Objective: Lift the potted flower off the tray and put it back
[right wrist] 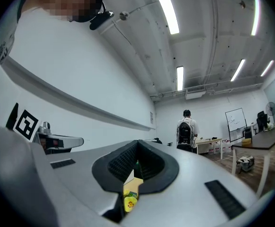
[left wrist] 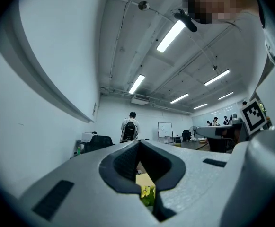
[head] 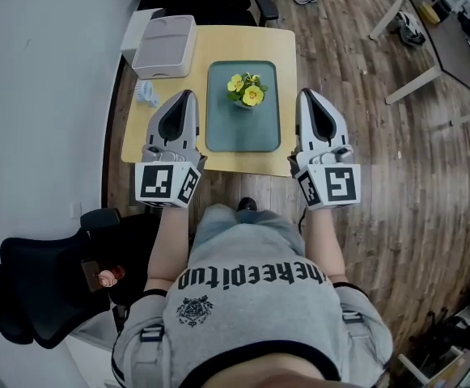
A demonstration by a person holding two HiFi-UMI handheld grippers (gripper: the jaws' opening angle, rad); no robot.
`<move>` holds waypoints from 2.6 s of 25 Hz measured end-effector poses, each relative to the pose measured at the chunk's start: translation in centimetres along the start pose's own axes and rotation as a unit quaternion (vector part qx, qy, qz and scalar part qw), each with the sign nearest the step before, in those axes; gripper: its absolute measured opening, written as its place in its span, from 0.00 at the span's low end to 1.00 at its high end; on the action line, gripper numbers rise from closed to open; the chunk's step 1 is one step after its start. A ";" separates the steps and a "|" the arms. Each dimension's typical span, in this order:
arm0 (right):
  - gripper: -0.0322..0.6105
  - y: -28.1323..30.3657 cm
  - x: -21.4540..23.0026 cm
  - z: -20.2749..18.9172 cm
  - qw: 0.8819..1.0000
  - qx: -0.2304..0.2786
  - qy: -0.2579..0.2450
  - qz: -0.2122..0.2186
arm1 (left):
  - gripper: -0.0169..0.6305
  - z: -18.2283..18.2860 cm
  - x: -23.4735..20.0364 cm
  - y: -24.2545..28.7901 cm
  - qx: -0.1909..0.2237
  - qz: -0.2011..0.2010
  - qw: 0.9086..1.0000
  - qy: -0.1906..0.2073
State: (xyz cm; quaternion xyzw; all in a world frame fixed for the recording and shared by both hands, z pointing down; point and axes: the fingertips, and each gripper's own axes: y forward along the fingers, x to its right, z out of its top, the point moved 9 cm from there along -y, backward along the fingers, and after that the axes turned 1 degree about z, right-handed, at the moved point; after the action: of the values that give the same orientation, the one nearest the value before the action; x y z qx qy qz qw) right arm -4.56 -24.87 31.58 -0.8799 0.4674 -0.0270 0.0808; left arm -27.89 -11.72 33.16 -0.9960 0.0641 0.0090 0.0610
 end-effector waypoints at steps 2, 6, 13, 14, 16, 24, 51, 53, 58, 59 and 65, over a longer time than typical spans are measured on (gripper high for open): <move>0.05 0.2 0.4 -0.9 1.000 -0.011 0.008 -0.001 | 0.03 -2.1 0.2 0.7 -0.029 -0.004 1.000 -0.003; 0.05 0.5 0.9 -2.4 0.999 -0.030 0.016 -0.002 | 0.04 -6.9 0.6 1.9 -0.093 -0.014 0.995 -0.022; 0.05 0.7 1.6 -4.1 0.998 -0.058 0.021 -0.014 | 0.30 -15.2 1.6 4.8 -0.200 -0.047 0.978 -0.038; 0.05 0.8 1.7 -4.3 0.998 -0.062 0.021 -0.016 | 0.34 -16.3 1.8 5.2 -0.216 -0.053 0.974 -0.037; 0.05 1.0 1.7 -4.8 0.997 -0.072 0.020 -0.019 | 0.40 -18.5 2.1 6.0 -0.245 -0.064 0.967 -0.035; 0.05 0.8 2.7 -7.0 0.992 -0.115 0.019 -0.052 | 0.51 -24.5 2.7 9.5 -0.310 -0.071 0.948 -0.025; 0.05 -0.5 5.0 -8.6 0.979 -0.156 0.013 -0.129 | 0.55 -29.3 3.2 15.5 -0.353 -0.065 0.933 -0.007; 0.05 -0.4 4.8 -8.6 0.980 -0.153 0.012 -0.126 | 0.55 -29.0 3.0 15.2 -0.348 -0.069 0.935 -0.010; 0.05 -0.3 4.4 -8.1 0.983 -0.143 0.012 -0.111 | 0.55 -27.0 2.9 14.6 -0.325 -0.077 0.942 -0.014; 0.05 -0.3 4.3 -7.9 0.984 -0.140 0.011 -0.108 | 0.55 -26.4 3.0 14.4 -0.323 -0.077 0.943 -0.018; 0.05 -0.4 4.0 -6.7 0.989 -0.117 0.010 -0.090 | 0.55 -22.8 3.2 13.1 -0.309 -0.081 0.948 -0.010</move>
State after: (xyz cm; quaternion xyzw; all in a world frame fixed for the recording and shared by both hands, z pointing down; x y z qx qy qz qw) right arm -2.79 -28.79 38.11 -0.9214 0.3873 0.0119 -0.0305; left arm -26.14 -27.81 54.18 -0.9678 -0.0232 0.0338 -0.2485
